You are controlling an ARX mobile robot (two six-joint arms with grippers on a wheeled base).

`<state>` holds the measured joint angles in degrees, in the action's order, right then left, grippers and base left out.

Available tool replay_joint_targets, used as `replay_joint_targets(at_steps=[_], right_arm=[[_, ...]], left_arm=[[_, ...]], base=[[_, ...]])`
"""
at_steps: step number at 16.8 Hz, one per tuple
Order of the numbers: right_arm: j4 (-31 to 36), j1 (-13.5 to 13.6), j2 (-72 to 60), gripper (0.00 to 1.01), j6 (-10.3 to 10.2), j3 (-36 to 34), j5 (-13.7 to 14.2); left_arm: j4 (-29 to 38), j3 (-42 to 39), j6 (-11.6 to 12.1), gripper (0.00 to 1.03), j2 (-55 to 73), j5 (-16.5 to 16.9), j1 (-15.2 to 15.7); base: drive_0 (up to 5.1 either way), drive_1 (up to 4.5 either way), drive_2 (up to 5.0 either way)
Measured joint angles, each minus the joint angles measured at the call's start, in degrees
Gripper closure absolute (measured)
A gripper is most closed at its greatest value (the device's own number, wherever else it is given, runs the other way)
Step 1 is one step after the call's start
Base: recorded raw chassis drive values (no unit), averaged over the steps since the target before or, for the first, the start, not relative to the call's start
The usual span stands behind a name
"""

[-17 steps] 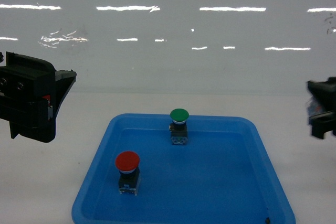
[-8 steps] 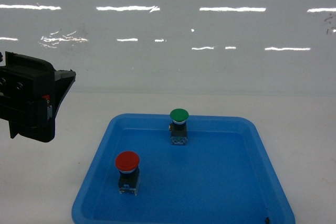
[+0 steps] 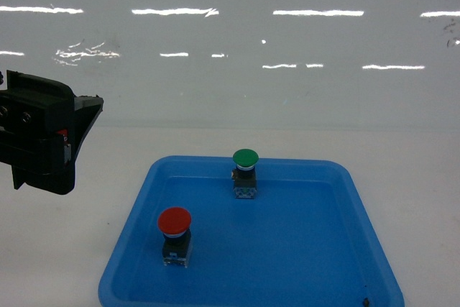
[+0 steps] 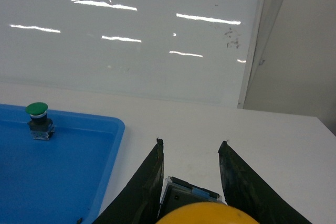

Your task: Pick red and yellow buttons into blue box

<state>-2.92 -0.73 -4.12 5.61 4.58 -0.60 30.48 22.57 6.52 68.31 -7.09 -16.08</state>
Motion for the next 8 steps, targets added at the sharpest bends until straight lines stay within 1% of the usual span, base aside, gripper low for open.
replay_joint_targets(at_steps=[2, 4, 5, 6, 8], right_arm=[[-0.02, 0.0, -0.02, 0.72, 0.04, 0.0, 0.0], [-0.04, 0.0, -0.02, 0.72, 0.04, 0.0, 0.13], [-0.04, 0.0, -0.02, 0.72, 0.04, 0.0, 0.13], [-0.02, 0.0, 0.0, 0.72, 0.04, 0.0, 0.15], [-0.04, 0.0, 0.0, 0.72, 0.04, 0.0, 0.15]], left_arm=[[-0.81, 0.07, -0.02, 0.05, 0.0, 0.04, -0.26], [-3.13, 0.85, -0.07, 0.05, 0.81, 0.37, -2.08], [-4.2, 2.89, -0.33, 0.05, 2.93, 1.66, -3.15], [-4.66, 5.14, -0.55, 0.05, 5.49, 2.14, -3.93], [-4.9, 10.4, -0.46, 0.05, 12.44, 2.05, -5.77]], base=[[0.0, 0.0, 0.0], [0.0, 0.0, 0.0], [0.0, 0.0, 0.0], [0.0, 0.0, 0.0], [0.0, 0.0, 0.0]])
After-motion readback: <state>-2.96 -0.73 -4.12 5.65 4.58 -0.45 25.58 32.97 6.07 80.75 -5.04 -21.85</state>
